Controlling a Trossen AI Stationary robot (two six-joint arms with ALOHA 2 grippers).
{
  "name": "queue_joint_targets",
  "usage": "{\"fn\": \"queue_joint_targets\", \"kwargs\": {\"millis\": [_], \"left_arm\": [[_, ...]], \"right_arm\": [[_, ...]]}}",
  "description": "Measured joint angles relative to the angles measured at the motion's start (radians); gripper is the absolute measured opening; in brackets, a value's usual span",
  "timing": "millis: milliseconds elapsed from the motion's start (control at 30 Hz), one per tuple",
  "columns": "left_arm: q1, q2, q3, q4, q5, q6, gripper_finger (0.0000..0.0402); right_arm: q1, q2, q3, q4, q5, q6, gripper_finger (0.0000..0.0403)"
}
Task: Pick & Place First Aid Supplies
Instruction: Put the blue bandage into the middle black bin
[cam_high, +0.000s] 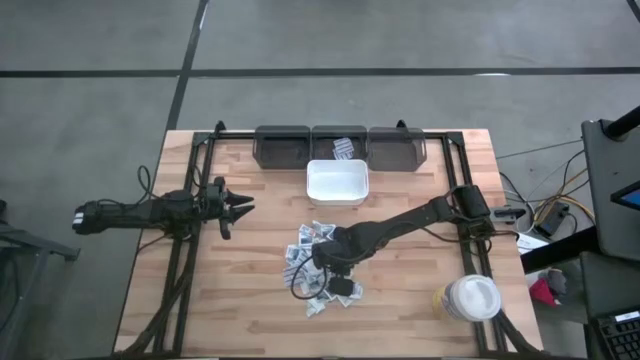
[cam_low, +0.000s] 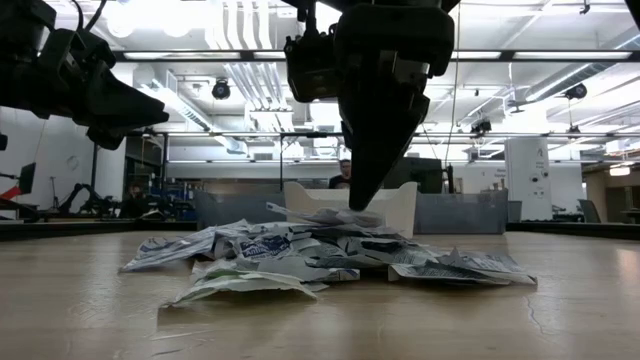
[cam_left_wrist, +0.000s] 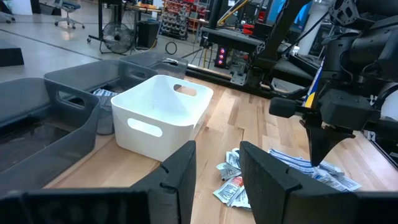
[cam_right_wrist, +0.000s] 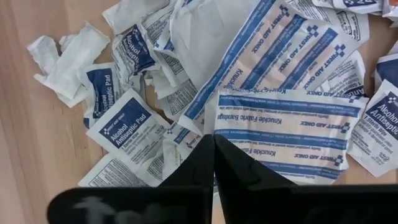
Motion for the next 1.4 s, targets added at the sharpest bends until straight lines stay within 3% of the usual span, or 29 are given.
{"fn": "queue_joint_targets", "kwargs": {"millis": [300, 633, 900, 1100, 1400], "left_arm": [[0.0, 0.0, 0.0, 0.0, 0.0, 0.0, 0.0124], [0.0, 0.0, 0.0, 0.0, 0.0, 0.0, 0.0124], [0.0, 0.0, 0.0, 0.0, 0.0, 0.0, 0.0124], [0.0, 0.0, 0.0, 0.0, 0.0, 0.0, 0.0124], [0.0, 0.0, 0.0, 0.0, 0.0, -0.007, 0.0124]], "right_arm": [[0.0, -0.019, 0.003, -0.002, -0.001, -0.018, 0.0018], [0.012, -0.026, 0.009, -0.001, -0.007, -0.002, 0.0103], [0.019, -0.012, 0.007, -0.002, -0.004, 0.0, 0.0139], [0.025, 0.027, 0.006, -0.004, 0.01, 0.0, 0.013], [0.059, 0.028, 0.008, -0.014, 0.157, 0.007, 0.0071]]}}
